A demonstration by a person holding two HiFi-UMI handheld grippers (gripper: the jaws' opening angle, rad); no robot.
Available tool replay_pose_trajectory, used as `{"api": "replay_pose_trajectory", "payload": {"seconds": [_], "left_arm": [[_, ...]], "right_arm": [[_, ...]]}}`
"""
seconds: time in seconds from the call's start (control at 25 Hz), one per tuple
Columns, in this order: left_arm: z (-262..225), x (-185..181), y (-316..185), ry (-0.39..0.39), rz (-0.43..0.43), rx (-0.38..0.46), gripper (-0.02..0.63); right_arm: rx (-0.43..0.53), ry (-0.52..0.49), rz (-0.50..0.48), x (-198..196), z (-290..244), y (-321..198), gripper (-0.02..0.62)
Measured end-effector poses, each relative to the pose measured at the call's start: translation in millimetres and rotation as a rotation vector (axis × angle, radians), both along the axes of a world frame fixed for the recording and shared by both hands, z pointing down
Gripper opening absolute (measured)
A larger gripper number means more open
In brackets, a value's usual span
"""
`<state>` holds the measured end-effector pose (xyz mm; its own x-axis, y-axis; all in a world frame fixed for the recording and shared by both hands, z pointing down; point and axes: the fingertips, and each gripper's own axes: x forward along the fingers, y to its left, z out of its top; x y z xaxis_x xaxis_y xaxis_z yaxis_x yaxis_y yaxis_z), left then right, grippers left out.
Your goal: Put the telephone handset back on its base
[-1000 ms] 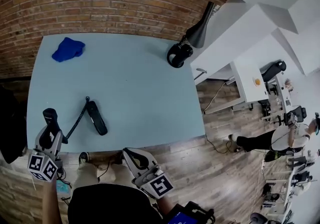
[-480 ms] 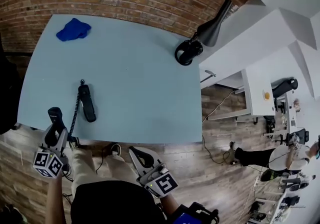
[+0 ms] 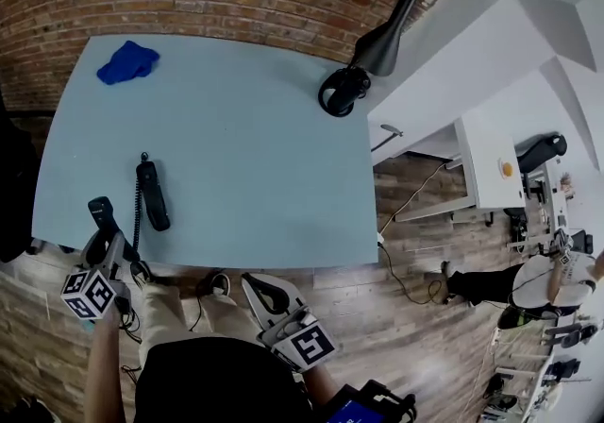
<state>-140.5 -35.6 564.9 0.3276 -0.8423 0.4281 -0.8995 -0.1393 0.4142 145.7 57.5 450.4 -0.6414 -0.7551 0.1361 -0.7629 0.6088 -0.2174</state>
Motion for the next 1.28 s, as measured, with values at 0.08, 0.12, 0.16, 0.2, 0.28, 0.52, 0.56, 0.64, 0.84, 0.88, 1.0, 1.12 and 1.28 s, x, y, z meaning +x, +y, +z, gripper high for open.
{"api": "replay_pose_trajectory", "payload": {"seconds": [0.08, 0.12, 0.16, 0.2, 0.28, 0.52, 0.56, 0.64, 0.84, 0.88, 1.0, 1.12, 1.28], "left_arm": [[-6, -4, -20, 0.046, -0.034, -0.011, 0.249], [-8, -6, -31, 0.078, -0.053, -0.021, 0.249], [-8, -8, -41, 0.109, -0.073, -0.036, 0.249], [-7, -9, -53, 0.134, -0.087, -0.053, 0.249], [-1, -8, -73, 0.149, -0.099, -0.095, 0.247], [34, 19, -109, 0.148, -0.072, -0.214, 0.247], [41, 25, -113, 0.155, -0.068, -0.232, 0.248], [58, 35, -117, 0.187, -0.074, -0.275, 0.247], [87, 51, -117, 0.216, -0.065, -0.353, 0.247], [91, 54, -116, 0.207, -0.058, -0.362, 0.247], [102, 61, -116, 0.190, -0.045, -0.390, 0.248], [111, 62, -119, 0.191, -0.048, -0.413, 0.247], [123, 63, -117, 0.188, -0.051, -0.442, 0.249]], "right_arm": [[-0.008, -0.003, 0.022, 10, 2, 2, 0.020], [-0.009, -0.006, 0.035, 15, 2, 3, 0.020], [-0.010, -0.007, 0.048, 19, 3, 3, 0.020], [-0.010, -0.005, 0.063, 23, 3, 3, 0.020], [-0.009, -0.002, 0.094, 32, 2, 4, 0.020], [-0.015, -0.028, 0.196, 62, 2, 11, 0.020], [-0.017, -0.033, 0.215, 68, 3, 12, 0.020], [-0.022, -0.037, 0.246, 79, 5, 15, 0.020], [-0.031, -0.030, 0.303, 94, 9, 23, 0.020], [-0.034, -0.028, 0.310, 97, 10, 24, 0.020], [-0.040, -0.023, 0.324, 102, 12, 26, 0.020], [-0.046, -0.020, 0.326, 101, 14, 25, 0.020], [-0.053, -0.025, 0.326, 99, 15, 27, 0.020]]}}
